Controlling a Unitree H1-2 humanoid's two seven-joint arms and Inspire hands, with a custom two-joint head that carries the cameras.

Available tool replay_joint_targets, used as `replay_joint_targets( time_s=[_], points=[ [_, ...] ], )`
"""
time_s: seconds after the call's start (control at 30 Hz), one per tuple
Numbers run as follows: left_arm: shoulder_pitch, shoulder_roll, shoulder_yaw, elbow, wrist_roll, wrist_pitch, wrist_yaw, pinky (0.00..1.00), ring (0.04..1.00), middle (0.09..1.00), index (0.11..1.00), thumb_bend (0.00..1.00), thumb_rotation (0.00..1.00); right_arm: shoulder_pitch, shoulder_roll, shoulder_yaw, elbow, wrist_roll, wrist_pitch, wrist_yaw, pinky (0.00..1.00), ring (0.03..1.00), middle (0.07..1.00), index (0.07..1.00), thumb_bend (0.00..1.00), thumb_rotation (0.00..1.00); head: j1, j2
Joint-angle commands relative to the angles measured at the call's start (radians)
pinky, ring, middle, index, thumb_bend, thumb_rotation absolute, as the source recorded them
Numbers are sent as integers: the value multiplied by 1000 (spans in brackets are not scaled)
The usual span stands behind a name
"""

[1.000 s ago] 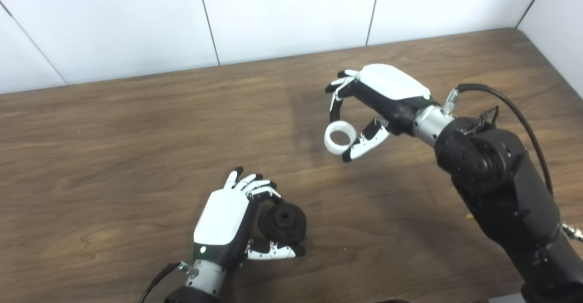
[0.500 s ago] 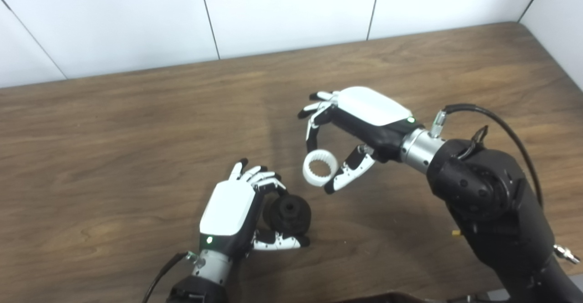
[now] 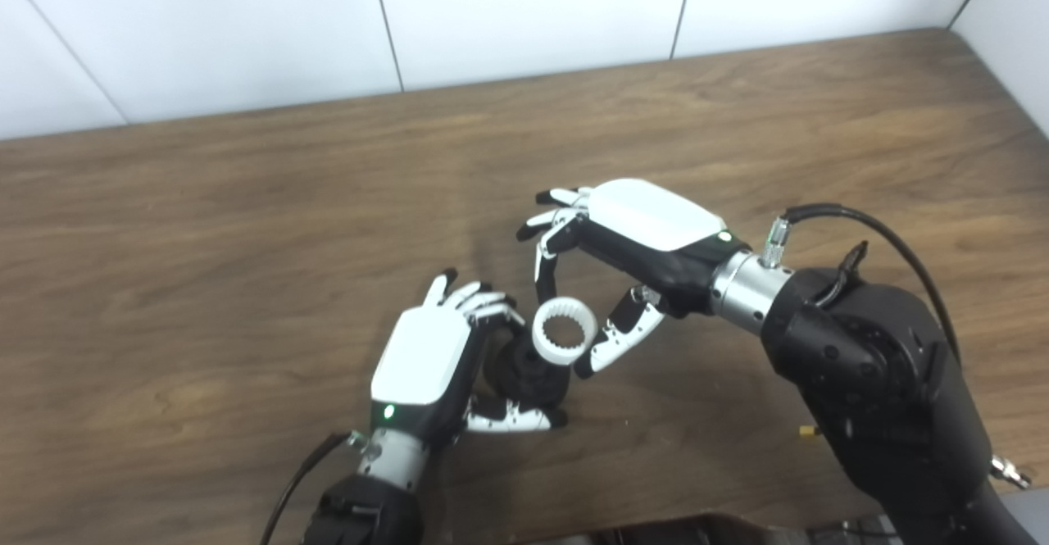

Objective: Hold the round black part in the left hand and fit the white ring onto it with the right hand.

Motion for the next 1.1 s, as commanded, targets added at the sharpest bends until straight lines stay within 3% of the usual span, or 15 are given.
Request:
replay_joint_targets(
  time_s=[0.0,0.63,1.07],
  points=[
    [-6,-3,-4,-4,20,11,-10,999,872,777,484,522,57,-11,11,-3,-13,3,-31,-22,983,965,853,483,525,141,-1,1],
    [-10,-16,-11,-23,38,20,-22,999,873,773,485,522,56,28,32,-9,76,7,-108,-101,989,976,854,483,525,137,6,13],
    [-13,-25,-16,-29,42,27,-30,1000,879,776,484,523,55,28,34,-9,91,14,-110,-116,992,978,852,484,525,138,12,24]
  ],
)
